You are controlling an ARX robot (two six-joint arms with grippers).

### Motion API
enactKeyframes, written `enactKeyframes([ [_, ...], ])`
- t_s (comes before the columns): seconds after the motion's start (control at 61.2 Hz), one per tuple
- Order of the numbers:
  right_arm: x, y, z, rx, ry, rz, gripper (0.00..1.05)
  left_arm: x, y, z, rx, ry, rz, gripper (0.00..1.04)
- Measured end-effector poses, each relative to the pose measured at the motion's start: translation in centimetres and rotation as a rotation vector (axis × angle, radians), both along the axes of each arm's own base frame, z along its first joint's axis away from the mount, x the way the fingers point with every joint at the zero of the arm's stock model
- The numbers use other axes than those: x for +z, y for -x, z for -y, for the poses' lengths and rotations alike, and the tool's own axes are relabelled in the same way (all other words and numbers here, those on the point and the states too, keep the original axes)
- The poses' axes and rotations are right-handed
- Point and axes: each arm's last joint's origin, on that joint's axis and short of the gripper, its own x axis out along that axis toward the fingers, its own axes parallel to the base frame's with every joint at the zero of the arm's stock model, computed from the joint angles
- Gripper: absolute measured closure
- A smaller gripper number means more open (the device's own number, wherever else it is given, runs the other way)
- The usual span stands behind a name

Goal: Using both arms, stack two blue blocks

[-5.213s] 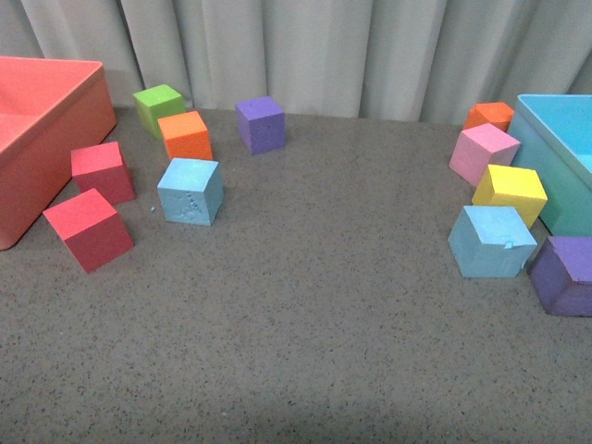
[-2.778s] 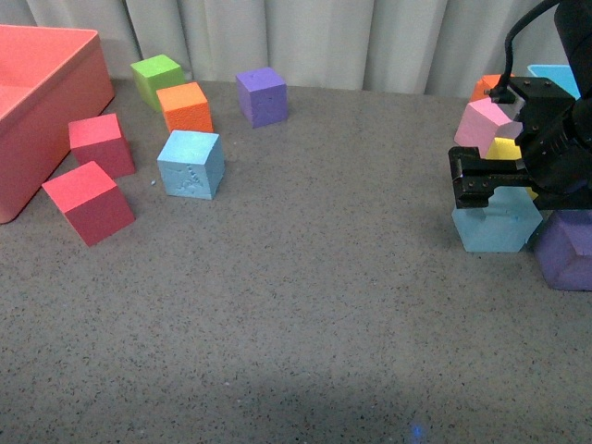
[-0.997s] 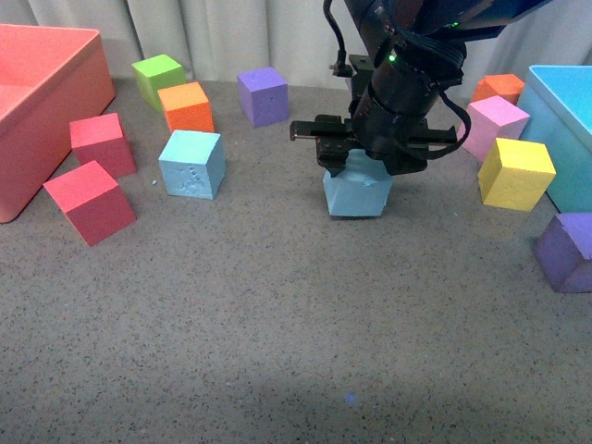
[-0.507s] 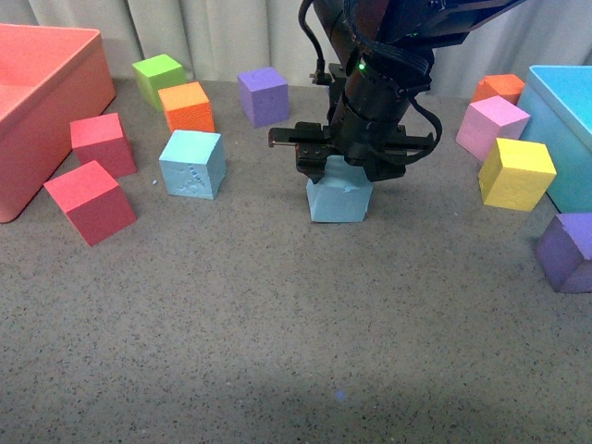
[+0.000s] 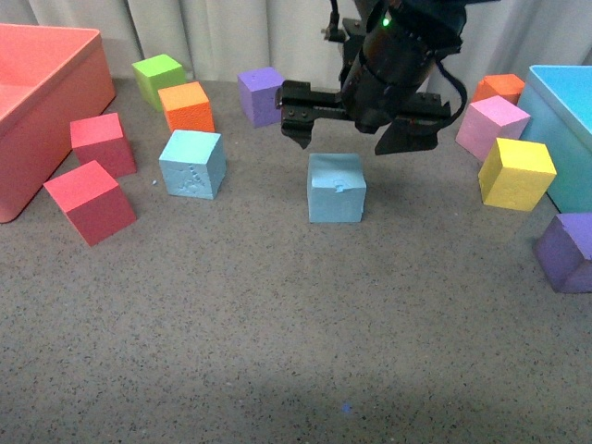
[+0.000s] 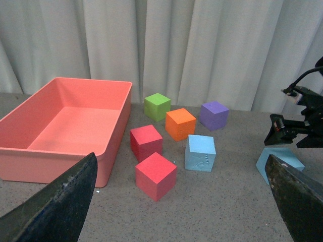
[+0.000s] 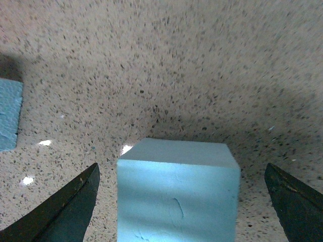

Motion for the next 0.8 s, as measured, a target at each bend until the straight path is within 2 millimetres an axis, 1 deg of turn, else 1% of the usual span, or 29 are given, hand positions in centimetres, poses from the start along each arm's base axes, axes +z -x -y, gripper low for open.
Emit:
enactKeyframes([
  [0.065,1.2,0.4,0.5,-0.002,0.030,0.031,0.10,0.0,0.0,0.0,0.000,0.000,0.000,0.07],
  [0.098,2.0,0.8,0.8,-0.005,0.076,0.076,0.10,0.0,0.0,0.0,0.000,0.000,0.000,0.07],
  [0.114,2.4,1.0,1.0,-0.008,0.098,0.116,0.10,0.0,0.0,0.0,0.000,0.000,0.000,0.07],
  [0.147,2.5,1.1,1.2,-0.017,0.129,0.200,0.12,0.0,0.0,0.0,0.000,0.000,0.000,0.07],
  [0.163,2.5,1.2,1.5,-0.039,0.152,0.283,0.15,0.0,0.0,0.0,-0.001,0.000,0.000,0.07],
  [0.212,2.2,1.8,2.3,-0.071,0.205,0.434,0.22,0.0,0.0,0.0,0.000,0.000,0.000,0.07],
  [0.229,1.9,2.3,2.8,-0.086,0.214,0.494,0.26,0.0,0.0,0.0,-0.002,0.000,0.000,0.07],
  [0.278,1.4,3.6,4.0,-0.102,0.200,0.601,0.33,0.0,0.0,0.0,-0.002,0.000,0.000,0.07],
  [0.294,1.1,4.7,5.0,-0.115,0.182,0.678,0.38,0.0,0.0,0.0,0.000,0.000,0.000,0.07],
  [0.343,1.2,6.2,6.4,-0.141,0.147,0.792,0.45,0.0,0.0,0.0,0.000,0.000,0.000,0.07],
  [0.376,1.8,7.7,7.8,-0.166,0.111,0.908,0.52,0.0,0.0,0.0,0.001,0.000,0.000,0.07],
  [0.441,3.4,9.8,9.5,-0.195,0.080,1.019,0.63,0.0,0.0,0.0,0.000,0.000,0.000,0.07],
  [0.458,3.7,10.2,9.8,-0.198,0.078,1.032,0.65,0.0,0.0,0.0,0.000,0.000,0.000,0.07],
  [0.507,4.8,11.9,11.3,-0.216,0.072,1.078,0.75,0.0,0.0,0.0,0.000,0.000,0.000,0.07],
  [0.539,5.0,12.8,11.9,-0.219,0.074,1.081,0.81,0.0,0.0,0.0,0.000,0.000,0.000,0.07],
  [0.556,5.1,13.1,12.1,-0.217,0.076,1.077,0.82,0.0,0.0,0.0,0.000,0.000,0.000,0.07],
  [0.588,5.0,14.2,12.7,-0.209,0.084,1.055,0.90,0.0,0.0,0.0,0.000,0.000,0.000,0.07],
  [0.67,4.9,16.3,13.7,-0.195,0.086,1.039,1.04,0.0,0.0,0.0,0.000,0.000,0.000,0.07],
  [0.801,5.0,19.1,15.0,-0.188,0.086,1.038,1.04,0.0,0.0,0.0,0.000,0.000,0.000,0.07],
])
